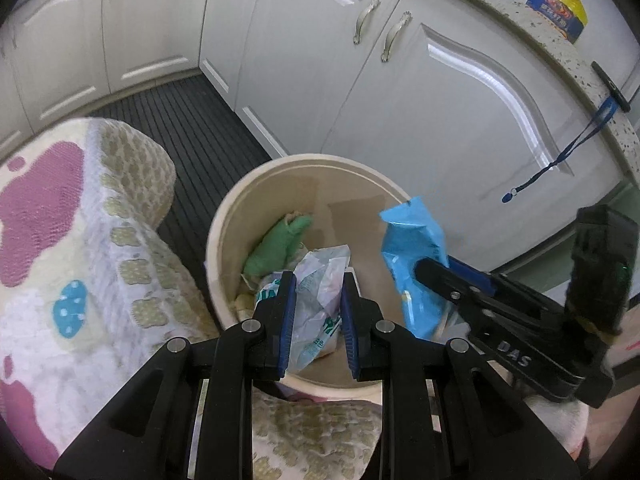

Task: Collect trash
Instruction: 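Open both tools to drop the bag and packet into the bin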

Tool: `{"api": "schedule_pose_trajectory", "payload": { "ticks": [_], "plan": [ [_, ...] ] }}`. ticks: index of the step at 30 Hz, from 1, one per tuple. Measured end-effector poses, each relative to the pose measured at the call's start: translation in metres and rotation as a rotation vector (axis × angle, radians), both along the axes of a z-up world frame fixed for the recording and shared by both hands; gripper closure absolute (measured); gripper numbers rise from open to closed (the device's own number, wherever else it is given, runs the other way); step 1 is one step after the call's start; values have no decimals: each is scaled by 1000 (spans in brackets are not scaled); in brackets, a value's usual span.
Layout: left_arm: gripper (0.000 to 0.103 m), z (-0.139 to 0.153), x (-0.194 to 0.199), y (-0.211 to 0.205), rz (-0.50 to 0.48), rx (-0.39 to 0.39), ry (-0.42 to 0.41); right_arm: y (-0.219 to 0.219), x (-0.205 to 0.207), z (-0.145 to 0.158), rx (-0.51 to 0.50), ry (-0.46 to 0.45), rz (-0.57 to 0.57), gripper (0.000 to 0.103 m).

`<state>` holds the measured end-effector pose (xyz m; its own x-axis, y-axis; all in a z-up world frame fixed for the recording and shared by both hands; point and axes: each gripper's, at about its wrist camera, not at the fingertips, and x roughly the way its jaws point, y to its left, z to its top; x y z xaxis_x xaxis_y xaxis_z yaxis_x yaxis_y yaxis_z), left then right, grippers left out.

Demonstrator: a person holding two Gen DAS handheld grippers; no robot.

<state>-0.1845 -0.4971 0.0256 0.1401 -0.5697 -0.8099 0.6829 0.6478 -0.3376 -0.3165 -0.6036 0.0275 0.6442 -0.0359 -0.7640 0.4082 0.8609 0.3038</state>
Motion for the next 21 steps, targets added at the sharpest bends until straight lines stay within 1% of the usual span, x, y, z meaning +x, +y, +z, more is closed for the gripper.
{"api": "schedule_pose_trajectory", "payload": {
  "ticks": [1,3,4,5,6,7,8,10,13,16,18,21],
  "plan": [
    [83,-2,2,-1,4,-5,12,-1,1,-1,-3,4,-1,73],
    [83,-6,4,-2,3,-22,30,-1,3,-1,-24,0,5,57],
    [79,-7,4,-2,-2,-29,35,0,2,1,-40,2,-2,57],
    [74,-9,4,-1,-2,-32,35,0,1,1,-50,7,-7,57],
    [61,-9,4,-1,-2,-34,33,1,-1,2,-53,10,-10,57],
    [54,-9,5,0,-2,-43,37,0,-4,3,-47,9,-13,57],
    [52,-8,6,3,-2,-59,47,-1,-6,3,-34,7,-18,57],
    [51,-6,7,5,7,-64,50,-1,-10,6,-19,-2,-24,57],
    [51,2,5,12,14,-60,24,8,-16,13,-31,-19,-17,56],
    [51,14,1,21,25,-45,-24,19,-22,21,-57,-36,-11,55],
    [51,24,-3,30,27,-45,-54,27,-24,28,-79,-44,-20,49],
    [51,43,-11,47,23,-57,-116,38,-29,41,-91,-78,-24,46]
  ]
}}
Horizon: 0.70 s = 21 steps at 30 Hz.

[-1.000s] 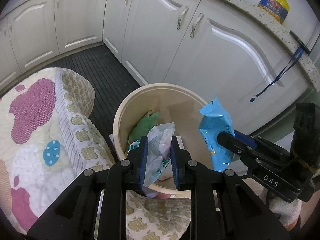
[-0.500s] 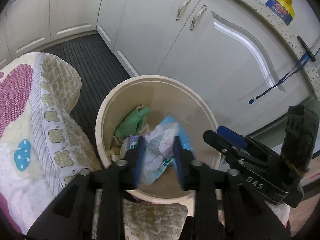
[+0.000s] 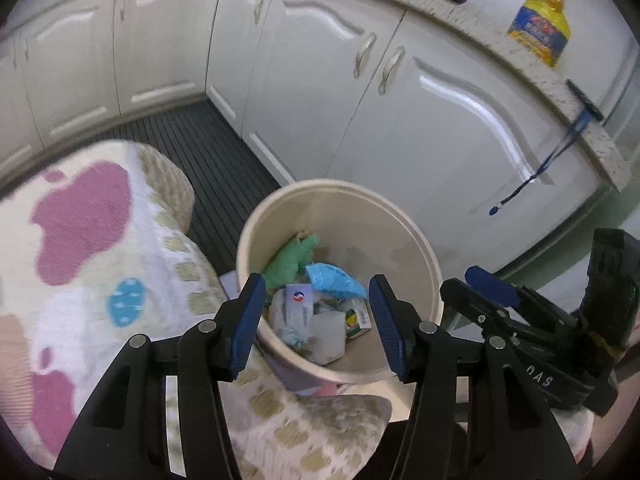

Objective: Collect trash

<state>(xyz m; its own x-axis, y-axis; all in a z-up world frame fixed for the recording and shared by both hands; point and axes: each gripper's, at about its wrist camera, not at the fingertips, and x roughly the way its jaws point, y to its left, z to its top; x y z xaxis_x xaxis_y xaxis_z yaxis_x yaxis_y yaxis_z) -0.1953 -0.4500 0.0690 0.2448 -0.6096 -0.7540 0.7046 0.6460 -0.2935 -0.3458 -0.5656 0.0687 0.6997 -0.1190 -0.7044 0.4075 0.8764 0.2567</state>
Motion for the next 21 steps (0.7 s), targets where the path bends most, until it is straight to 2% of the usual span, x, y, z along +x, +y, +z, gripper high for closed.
{"api": "schedule_pose_trajectory", "payload": {
  "ticks": [5,9,15,21],
  "plan": [
    [51,29,-11,32,31,-27,-84,21,-9,25,-20,-63,-1,45],
    [51,50,-25,55,54,-40,-158,44,-15,47,-46,-115,15,37],
    [50,79,-50,86,88,-20,-295,71,-26,77,-96,-174,29,32],
    [50,98,-68,108,119,-45,-347,94,-34,98,-130,-219,46,28]
  ]
}}
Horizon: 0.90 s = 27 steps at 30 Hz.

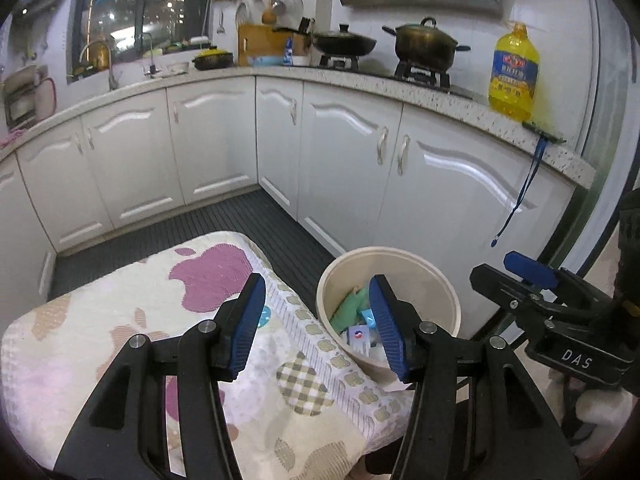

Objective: Collect trash

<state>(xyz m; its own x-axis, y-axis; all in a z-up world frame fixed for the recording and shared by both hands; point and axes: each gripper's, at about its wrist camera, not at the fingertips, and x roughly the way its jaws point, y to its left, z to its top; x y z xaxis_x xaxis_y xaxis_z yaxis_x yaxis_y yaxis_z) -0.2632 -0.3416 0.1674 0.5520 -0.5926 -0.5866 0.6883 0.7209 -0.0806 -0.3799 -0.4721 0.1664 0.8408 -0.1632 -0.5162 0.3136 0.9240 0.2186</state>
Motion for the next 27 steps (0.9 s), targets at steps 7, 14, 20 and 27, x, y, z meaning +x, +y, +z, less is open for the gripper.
{"api": "schedule_pose_trajectory", "payload": {
  "ticks": [7,14,20,27],
  "plan": [
    [50,27,-18,30,28,-22,-56,19,-5,19,-48,-30,16,28],
    [50,23,-41,41,65,-54,-71,31,-14,27,-67,-54,5,25],
    [50,16,-56,38,69,-79,-89,36,-28,30,-112,-40,-23,24],
    [50,14,-72,29,40,-91,-115,36,-44,26,-148,-34,-65,24]
  ]
}}
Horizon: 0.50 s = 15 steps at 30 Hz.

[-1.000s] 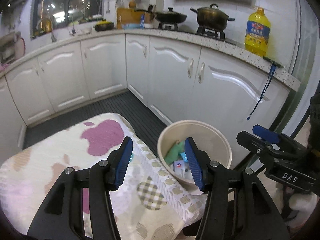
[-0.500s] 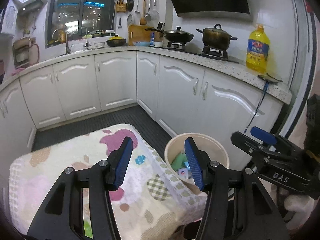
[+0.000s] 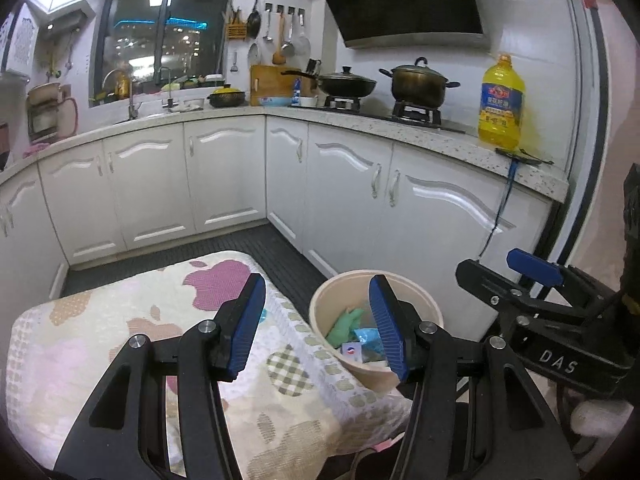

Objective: Collect trash

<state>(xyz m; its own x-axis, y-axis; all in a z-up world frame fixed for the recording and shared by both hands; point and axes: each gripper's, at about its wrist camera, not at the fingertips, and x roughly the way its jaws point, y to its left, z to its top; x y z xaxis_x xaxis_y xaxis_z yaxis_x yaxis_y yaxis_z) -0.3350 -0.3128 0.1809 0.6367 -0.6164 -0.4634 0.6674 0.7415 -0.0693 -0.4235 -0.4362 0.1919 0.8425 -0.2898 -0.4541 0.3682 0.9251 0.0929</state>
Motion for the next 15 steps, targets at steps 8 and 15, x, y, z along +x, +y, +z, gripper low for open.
{"api": "schedule_pose_trajectory", "payload": {
  "ticks": [8,15],
  "plan": [
    [50,-3,1,-5,-19,-2,12,-8,-9,3,-23,5,-55,23],
    [50,4,7,-1,11,-10,-9,-4,-6,4,-38,-2,-64,23]
  ]
}}
